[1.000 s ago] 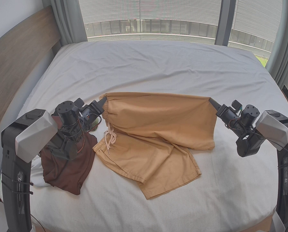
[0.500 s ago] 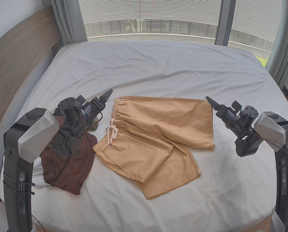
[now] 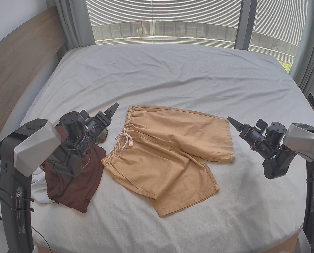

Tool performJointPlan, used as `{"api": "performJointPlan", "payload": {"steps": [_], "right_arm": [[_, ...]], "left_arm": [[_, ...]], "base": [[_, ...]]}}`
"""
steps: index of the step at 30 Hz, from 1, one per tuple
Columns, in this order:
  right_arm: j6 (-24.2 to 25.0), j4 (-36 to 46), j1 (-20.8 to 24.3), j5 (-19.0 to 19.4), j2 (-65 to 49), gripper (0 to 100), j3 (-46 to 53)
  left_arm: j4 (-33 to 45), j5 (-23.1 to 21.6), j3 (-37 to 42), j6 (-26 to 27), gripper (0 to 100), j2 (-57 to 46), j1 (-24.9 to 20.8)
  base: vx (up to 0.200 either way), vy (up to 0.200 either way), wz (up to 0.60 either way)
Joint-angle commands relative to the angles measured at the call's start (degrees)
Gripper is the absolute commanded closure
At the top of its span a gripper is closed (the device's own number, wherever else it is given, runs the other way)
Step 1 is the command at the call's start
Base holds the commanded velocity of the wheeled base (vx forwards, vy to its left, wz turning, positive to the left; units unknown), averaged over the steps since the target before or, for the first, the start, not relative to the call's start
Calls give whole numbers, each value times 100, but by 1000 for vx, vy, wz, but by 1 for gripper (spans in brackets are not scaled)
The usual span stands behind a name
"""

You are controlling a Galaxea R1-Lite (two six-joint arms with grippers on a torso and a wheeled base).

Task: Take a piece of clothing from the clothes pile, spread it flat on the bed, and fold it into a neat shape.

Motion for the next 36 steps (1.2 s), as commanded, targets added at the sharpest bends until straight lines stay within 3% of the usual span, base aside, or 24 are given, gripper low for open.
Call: {"api": "performJointPlan", "payload": {"steps": [1,7,11,14,24,36], "right_arm": [[-577,-3,119,69,-795,0,1599],[-718,15,506,113,-1287,0,2856],[-709,15,752,113,-1305,0,3269],[-691,15,980,104,-1234,0,3524],[-647,15,1288,87,-663,0,3664],[-85,15,1806,-36,-303,0,3761]], "left_arm": [[-522,-225,1506,70,0,-977,186],[-830,-1025,3088,193,0,-1776,467],[-847,-1157,3527,500,0,-1812,538],[-847,-1174,3659,808,0,-1671,546],[-847,-1174,3747,843,0,-1372,503],[-927,-1174,3747,843,0,-1179,520]], "base": [[0,0,0],[0,0,0],[0,0,0],[0,0,0],[0,0,0],[0,0,0]]}}
